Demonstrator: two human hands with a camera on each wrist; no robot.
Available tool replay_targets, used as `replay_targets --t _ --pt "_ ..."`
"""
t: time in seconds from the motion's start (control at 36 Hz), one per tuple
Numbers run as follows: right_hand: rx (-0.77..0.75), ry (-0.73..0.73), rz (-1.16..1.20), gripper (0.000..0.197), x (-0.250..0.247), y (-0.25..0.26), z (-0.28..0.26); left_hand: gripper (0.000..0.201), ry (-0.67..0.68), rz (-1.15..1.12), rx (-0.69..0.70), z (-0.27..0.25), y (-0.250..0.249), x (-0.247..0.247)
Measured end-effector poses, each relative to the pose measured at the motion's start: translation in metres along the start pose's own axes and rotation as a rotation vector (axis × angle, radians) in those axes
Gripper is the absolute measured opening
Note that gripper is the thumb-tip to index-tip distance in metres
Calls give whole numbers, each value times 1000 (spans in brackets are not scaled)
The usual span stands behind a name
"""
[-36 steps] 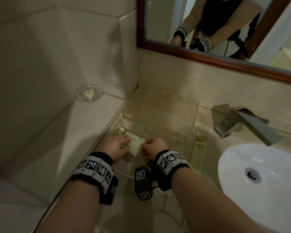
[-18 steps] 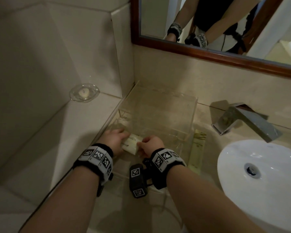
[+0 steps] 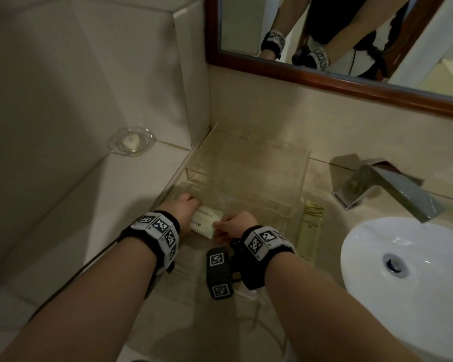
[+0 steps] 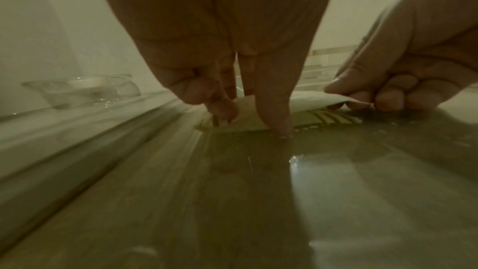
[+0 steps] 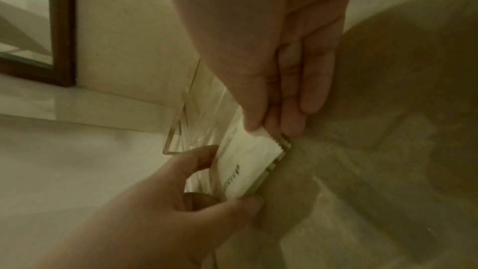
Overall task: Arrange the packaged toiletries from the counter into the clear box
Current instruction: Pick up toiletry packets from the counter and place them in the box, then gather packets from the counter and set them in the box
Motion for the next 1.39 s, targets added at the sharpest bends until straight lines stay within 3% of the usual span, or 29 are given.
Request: replay_targets --t 0.28,0.64,0.75,0.92,0.97,1.11,1.19,1.28,1.39 --pt "-28 -47 -26 37 -3 7 -8 65 -15 5 -7 3 0 -2" --pt "-36 -26 -171 30 -2 13 -21 57 34 10 -7 -6 -2 -2" --pt "-36 -45 -178 33 -10 16 -27 62 39 7 -45 -8 0 1" --pt "-23 -74 -27 30 -21 7 -33 96 40 -63 -72 -18 -2 -1" --pt "-34 -96 -23 32 -28 6 -37 93 18 -86 -68 -21 -6 -6" --pt "-66 -102 15 26 -46 6 -55 86 -63 -127 -52 -36 -28 -29" --pt "-115 -142 32 10 -64 9 -70 82 -106 -128 -29 -45 -54 -45" --pt "-156 -192 66 27 -94 6 -89 76 -155 -106 7 -56 -88 -60" --pt "-178 -226 98 24 -132 -9 -115 69 -160 -99 40 -72 -136 -69"
Point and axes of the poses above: each hand's wrist, its own z-axis towards the middle knuckle, its own x-axis out of the palm, y = z × x, the point moved 10 cm from there along z, towards the middle knuckle, and after that the axes turned 3 degrees about -y, right-handed, at the moved point
